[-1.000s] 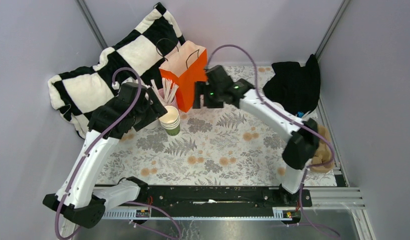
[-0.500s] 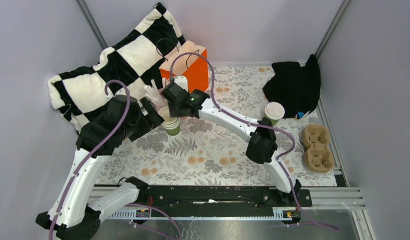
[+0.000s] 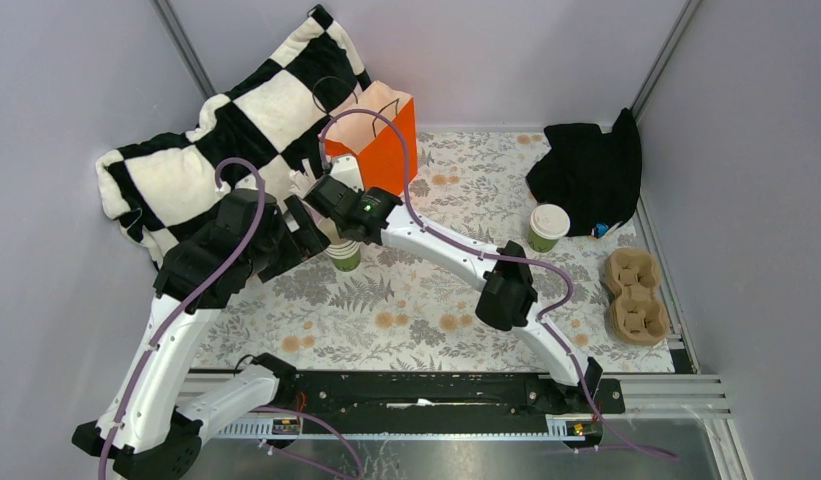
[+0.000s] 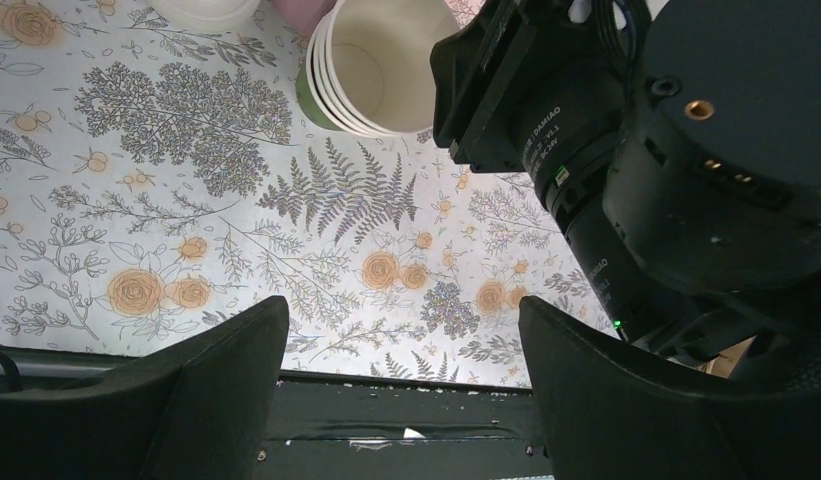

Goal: Pack the takeout coffee

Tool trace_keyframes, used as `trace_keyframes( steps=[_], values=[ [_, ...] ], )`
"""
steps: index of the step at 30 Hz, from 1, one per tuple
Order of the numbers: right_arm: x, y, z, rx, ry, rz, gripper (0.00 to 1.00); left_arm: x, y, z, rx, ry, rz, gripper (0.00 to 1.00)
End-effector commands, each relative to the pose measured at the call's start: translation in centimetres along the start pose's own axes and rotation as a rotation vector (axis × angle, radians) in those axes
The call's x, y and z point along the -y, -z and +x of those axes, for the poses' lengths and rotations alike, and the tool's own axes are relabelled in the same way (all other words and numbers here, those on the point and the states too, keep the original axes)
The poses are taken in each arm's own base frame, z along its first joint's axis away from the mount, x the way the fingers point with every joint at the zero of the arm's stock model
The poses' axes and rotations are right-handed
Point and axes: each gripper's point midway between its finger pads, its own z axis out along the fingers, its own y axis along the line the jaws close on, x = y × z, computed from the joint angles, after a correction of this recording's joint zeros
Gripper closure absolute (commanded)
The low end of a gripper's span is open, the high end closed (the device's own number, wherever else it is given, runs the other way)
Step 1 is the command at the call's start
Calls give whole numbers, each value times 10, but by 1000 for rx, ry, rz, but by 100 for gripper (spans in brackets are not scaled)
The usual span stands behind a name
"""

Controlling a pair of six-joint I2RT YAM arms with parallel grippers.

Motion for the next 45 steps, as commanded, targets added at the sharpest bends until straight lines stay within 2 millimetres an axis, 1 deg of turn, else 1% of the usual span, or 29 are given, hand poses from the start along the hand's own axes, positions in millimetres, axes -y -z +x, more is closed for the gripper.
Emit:
trace_keyframes(
  steps=[1,3,7,9,15,17,19,23,25,32,38,41,43,44,45],
  values=[
    [2,8,-19,69,26,39,63,4,7,-3,19,-11,35,11],
    [2,9,-20,73,33,42,65,4,7,-3,18,-13,35,11],
    [0,6,-17,65,43,36,73,6,6,-4,18,-16,40,10],
    [0,6,-17,64,45,36,75,6,7,-4,16,-19,40,10],
    [-1,2,-14,58,55,37,73,5,6,-2,12,-18,41,10],
    [-2,0,-12,54,60,38,74,5,6,-2,12,-17,41,10],
    [-1,0,-11,52,61,40,77,5,7,-2,14,-16,42,10],
    [0,3,-17,69,65,43,89,5,7,-3,17,-18,41,10],
    [0,5,-21,77,63,44,93,5,6,-3,16,-18,40,9],
    [-1,22,-34,94,33,5,100,6,5,-4,15,-20,41,9],
    [-11,32,-40,96,10,-60,99,9,3,-3,11,-21,50,9],
    [-12,36,-44,101,0,-82,91,9,2,-2,6,-17,51,9],
    [-11,34,-44,106,5,-78,80,8,1,-1,2,-14,49,9],
    [-10,32,-43,103,10,-77,78,8,1,-1,2,-15,50,9],
    [-10,29,-41,97,15,-73,77,8,1,-1,4,-12,51,9]
  ],
)
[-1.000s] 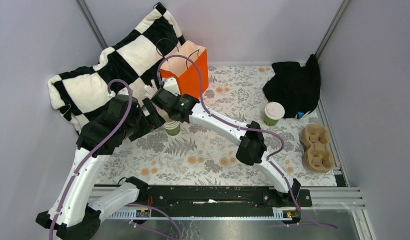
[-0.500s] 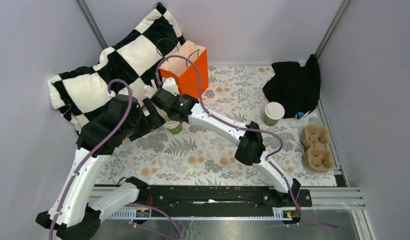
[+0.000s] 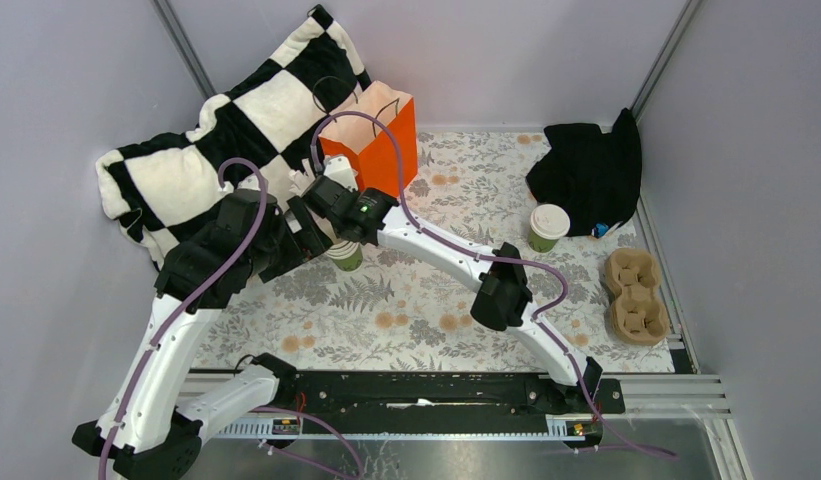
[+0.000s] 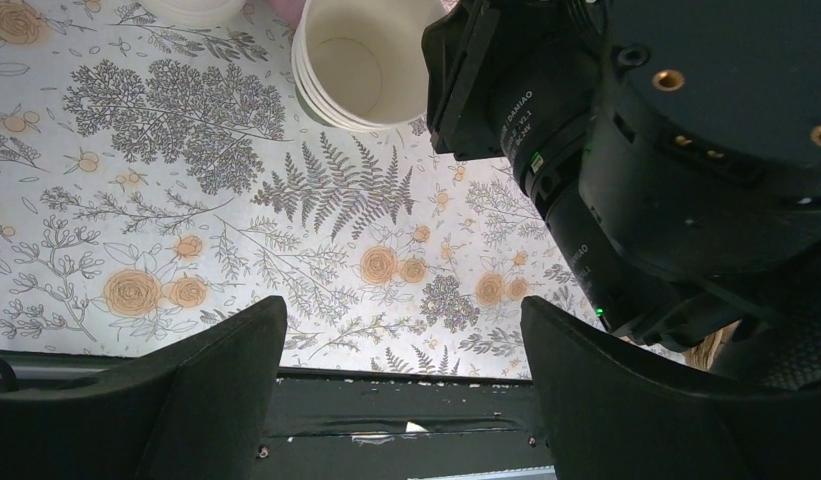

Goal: Pack the takeout coffee

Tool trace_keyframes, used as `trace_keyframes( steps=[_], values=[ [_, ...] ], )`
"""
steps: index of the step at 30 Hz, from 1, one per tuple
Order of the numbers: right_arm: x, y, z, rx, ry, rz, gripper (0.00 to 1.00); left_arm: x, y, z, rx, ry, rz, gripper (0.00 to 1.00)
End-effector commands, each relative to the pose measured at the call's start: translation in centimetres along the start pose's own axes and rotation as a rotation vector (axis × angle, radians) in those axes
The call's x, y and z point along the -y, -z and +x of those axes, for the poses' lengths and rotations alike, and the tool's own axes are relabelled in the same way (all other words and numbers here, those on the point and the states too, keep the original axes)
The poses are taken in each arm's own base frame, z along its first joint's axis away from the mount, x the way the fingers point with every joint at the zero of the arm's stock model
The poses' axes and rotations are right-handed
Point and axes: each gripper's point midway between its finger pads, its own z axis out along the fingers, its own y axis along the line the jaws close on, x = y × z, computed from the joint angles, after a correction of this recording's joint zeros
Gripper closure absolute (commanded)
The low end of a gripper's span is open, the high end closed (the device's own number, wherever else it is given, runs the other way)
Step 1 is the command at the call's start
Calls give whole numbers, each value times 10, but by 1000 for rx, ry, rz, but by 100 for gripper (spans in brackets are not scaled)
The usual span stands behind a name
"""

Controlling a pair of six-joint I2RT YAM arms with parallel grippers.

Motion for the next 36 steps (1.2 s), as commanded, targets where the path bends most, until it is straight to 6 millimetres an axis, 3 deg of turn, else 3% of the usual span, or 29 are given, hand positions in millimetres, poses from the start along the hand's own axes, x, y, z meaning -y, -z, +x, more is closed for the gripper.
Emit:
trace_keyframes(
  steps=[1,17,23,30,36],
  values=[
    [-1,29,-33,75,-50,-55,78,6,0,-4,18,2,31,9],
    [7,27,-32,71,-4,-22,69,8,-4,-2,10,24,33,9],
    [9,28,-29,64,7,-15,77,9,-7,-1,6,38,36,9],
    [11,34,-33,69,3,-23,100,10,-7,-4,15,38,36,9],
    [10,46,-41,58,-94,-104,100,11,-6,-7,27,32,35,9]
  ],
)
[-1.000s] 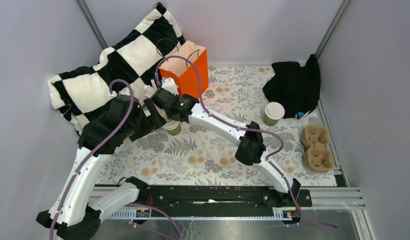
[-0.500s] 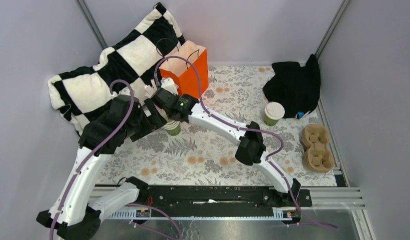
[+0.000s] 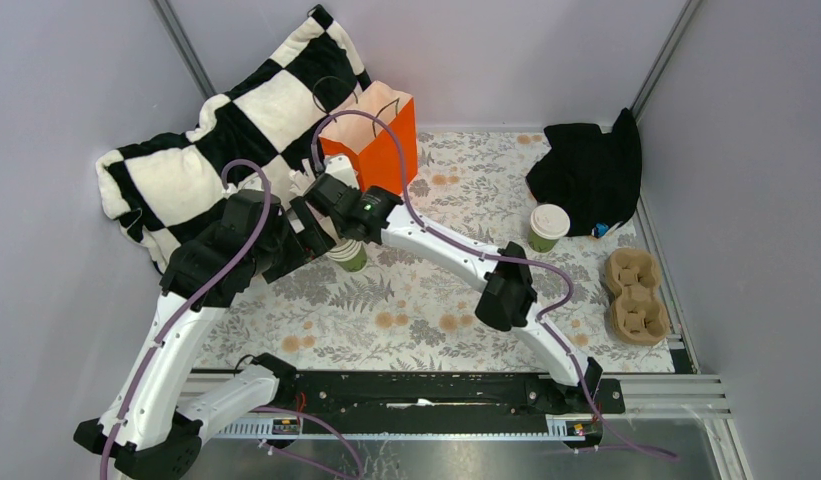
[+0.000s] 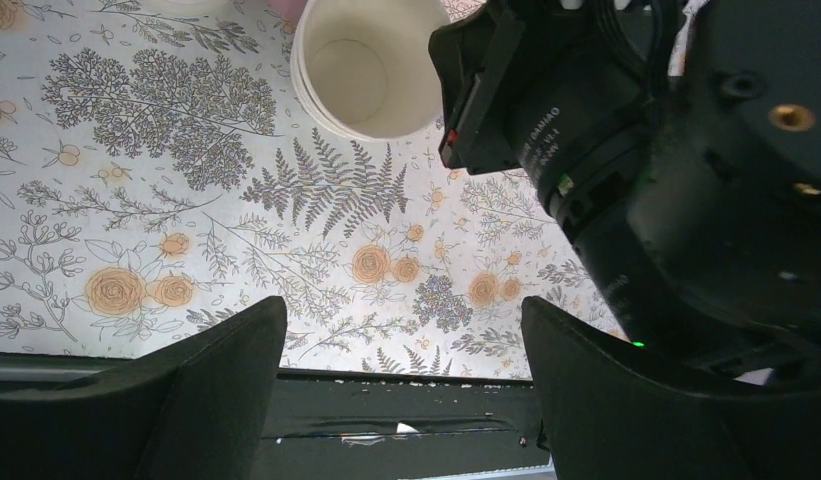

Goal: Pack the takeout coffee

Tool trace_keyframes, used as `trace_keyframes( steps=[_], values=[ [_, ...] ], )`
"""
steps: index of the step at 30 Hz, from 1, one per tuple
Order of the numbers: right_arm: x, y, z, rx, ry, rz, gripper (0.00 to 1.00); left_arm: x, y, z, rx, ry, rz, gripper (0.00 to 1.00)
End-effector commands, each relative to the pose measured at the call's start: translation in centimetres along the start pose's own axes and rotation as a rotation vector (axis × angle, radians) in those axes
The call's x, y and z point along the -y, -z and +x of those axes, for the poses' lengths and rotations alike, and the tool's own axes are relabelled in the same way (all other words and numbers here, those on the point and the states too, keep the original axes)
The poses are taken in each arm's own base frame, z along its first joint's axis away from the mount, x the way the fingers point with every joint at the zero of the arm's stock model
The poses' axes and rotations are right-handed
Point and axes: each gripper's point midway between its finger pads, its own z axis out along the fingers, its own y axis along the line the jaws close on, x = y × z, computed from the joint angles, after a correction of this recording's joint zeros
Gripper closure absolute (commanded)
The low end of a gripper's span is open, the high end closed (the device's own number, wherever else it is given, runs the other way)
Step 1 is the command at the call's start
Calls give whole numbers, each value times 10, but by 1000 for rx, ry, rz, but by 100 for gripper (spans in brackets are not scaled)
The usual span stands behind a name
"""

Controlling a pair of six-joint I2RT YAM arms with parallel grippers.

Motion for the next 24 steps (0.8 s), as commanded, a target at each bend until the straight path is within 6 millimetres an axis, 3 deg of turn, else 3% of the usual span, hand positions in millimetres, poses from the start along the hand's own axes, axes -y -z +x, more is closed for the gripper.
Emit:
trace_keyframes(
  steps=[1,11,18,24],
  values=[
    [9,43,-42,67,-139,-95,100,10,2,-11,41,8,31,9],
    [13,45,-48,17,-249,-218,100,11,7,-16,62,4,36,9],
    [18,96,-84,43,-343,-367,100,13,12,-23,87,8,39,9],
    [43,141,-105,71,-425,-421,100,13,7,-24,89,4,31,9]
  ],
)
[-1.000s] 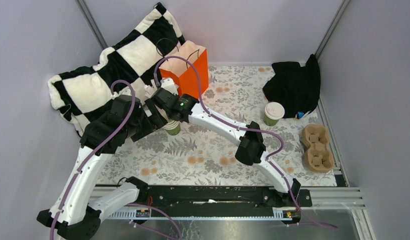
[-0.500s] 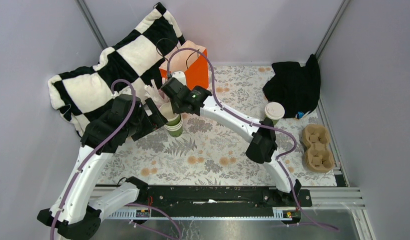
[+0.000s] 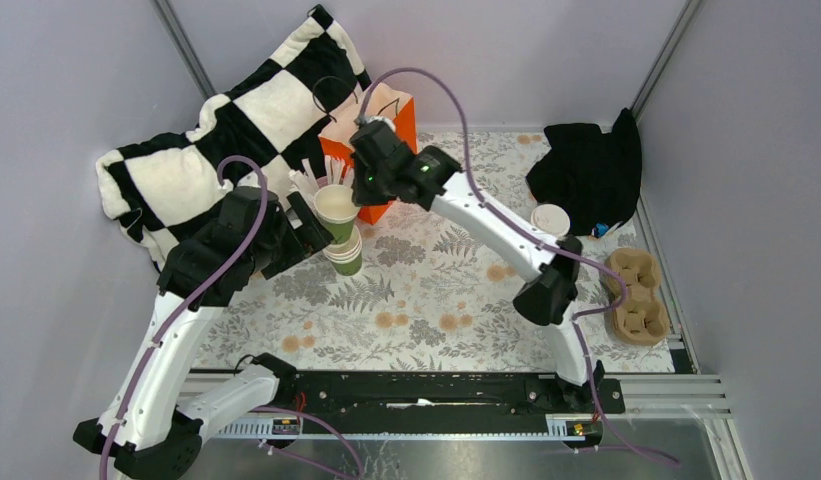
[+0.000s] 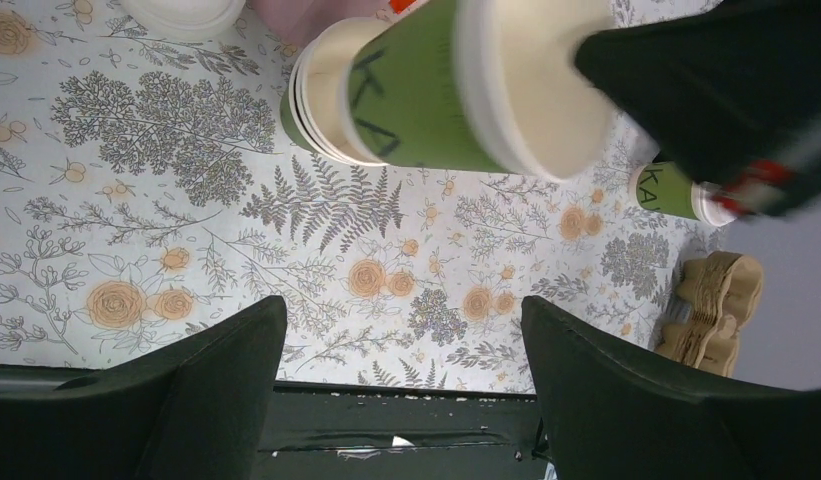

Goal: Pack the takeout coffee

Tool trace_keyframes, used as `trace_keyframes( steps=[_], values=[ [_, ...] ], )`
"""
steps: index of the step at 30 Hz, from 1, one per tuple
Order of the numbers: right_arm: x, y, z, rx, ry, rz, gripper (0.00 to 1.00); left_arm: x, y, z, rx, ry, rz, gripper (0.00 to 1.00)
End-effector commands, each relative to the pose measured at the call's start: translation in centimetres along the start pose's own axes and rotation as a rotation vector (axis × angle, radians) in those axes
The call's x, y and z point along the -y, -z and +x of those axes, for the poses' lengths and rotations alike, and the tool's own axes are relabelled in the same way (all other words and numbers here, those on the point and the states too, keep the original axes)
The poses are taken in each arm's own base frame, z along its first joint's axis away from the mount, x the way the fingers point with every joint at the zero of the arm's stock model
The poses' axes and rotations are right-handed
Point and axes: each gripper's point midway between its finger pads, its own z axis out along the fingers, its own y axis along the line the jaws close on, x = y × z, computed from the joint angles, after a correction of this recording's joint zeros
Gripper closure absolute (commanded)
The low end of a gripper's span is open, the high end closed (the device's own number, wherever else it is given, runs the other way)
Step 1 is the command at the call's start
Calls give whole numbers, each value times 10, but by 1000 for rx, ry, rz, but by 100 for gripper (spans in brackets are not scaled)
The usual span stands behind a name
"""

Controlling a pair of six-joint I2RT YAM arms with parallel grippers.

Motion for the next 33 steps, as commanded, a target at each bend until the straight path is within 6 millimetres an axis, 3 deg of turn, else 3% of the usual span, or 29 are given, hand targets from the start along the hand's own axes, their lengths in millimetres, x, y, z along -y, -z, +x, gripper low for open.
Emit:
trace_keyframes(
  steps=[1,4,7,10,13,17,20,24,28,33],
  values=[
    [-14,90,-52,116,-96,-132,100,9,2,-13,50,3,27,9],
    [8,109,-51,122,-71,-99,100,8,-3,-11,51,14,27,9],
    [44,125,-32,114,83,-9,100,5,-12,-7,34,30,2,10],
    [96,127,13,66,243,100,100,7,-30,7,-38,60,-6,11],
    [125,134,62,20,320,86,100,10,-43,16,-66,104,5,12],
    [143,128,108,-17,346,29,100,-6,-56,13,-66,159,-49,12],
    [152,117,131,-58,357,18,100,-31,-71,7,-85,225,-132,12],
    [152,112,143,-48,362,-23,100,-77,-87,-19,-26,378,-230,18],
    [154,109,154,-55,378,-56,100,-116,-109,-30,25,542,-350,19],
    [156,106,170,-66,415,-104,100,-139,-146,-37,68,677,-389,21]
  ],
)
